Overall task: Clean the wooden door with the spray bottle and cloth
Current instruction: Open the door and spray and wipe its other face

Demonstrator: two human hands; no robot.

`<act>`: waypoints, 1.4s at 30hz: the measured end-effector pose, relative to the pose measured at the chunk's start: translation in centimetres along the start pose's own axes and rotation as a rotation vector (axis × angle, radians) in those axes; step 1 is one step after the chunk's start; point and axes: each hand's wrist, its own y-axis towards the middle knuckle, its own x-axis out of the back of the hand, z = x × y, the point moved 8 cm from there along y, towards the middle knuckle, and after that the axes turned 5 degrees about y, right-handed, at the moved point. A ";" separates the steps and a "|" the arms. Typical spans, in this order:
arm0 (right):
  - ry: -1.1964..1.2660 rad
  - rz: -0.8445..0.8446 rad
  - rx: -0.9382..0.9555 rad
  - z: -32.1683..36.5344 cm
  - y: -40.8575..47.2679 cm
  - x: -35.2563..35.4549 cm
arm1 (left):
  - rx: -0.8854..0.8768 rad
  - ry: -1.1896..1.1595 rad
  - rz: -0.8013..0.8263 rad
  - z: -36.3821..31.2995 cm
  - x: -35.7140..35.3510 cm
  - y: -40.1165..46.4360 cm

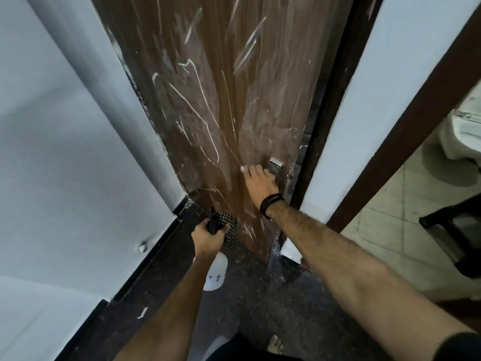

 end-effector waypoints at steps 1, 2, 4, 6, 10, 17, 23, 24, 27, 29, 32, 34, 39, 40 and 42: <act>0.011 0.001 -0.009 -0.5 0.7 -0.1 | -0.001 -0.006 0.008 -0.5 -0.3 0.6; 0.010 0.000 -0.026 -1.2 1.3 -0.1 | -0.003 -0.012 0.018 -1.1 -0.6 1.3; 0.014 -0.002 -0.060 -2.7 2.3 -0.4 | 0.005 -0.023 0.052 -2.2 -1.5 2.7; 0.023 0.005 -0.085 -4.2 3.6 -0.8 | -0.004 -0.015 0.088 -3.1 -2.8 4.7; -0.029 0.011 -0.161 -6.3 5.8 -1.2 | -0.064 0.036 0.160 -5.8 -4.9 8.1; -0.035 0.080 -0.296 -9.0 9.6 -0.7 | -0.144 0.073 0.339 -9.5 -7.7 15.1; -0.093 0.094 -0.318 -9.8 11.3 -1.5 | -0.203 0.094 0.467 -11.9 -8.9 19.4; -0.100 0.094 -0.310 -9.4 11.3 -1.6 | -0.205 0.099 0.483 -12.1 -9.0 19.8; -0.144 0.103 -0.279 -8.6 11.3 -2.2 | -0.212 0.135 0.520 -12.4 -9.6 20.4; -0.152 0.107 -0.277 -8.6 11.4 -2.4 | -0.207 0.145 0.523 -12.5 -10.0 20.8; -0.116 0.148 -0.287 -9.1 11.8 -3.3 | -0.194 0.117 0.535 -12.4 -11.0 20.9; -0.077 0.162 -0.297 -9.6 11.7 -3.3 | -0.189 0.129 0.534 -12.5 -11.3 20.6; -0.002 0.125 -0.343 -10.5 11.5 -2.5 | -0.185 0.152 0.545 -12.8 -11.6 20.6; 0.032 0.119 -0.353 -10.7 11.5 -2.6 | -0.182 0.150 0.545 -12.8 -11.8 20.7; 0.058 0.115 -0.355 -10.8 11.5 -2.8 | -0.182 0.151 0.537 -13.1 -11.8 20.6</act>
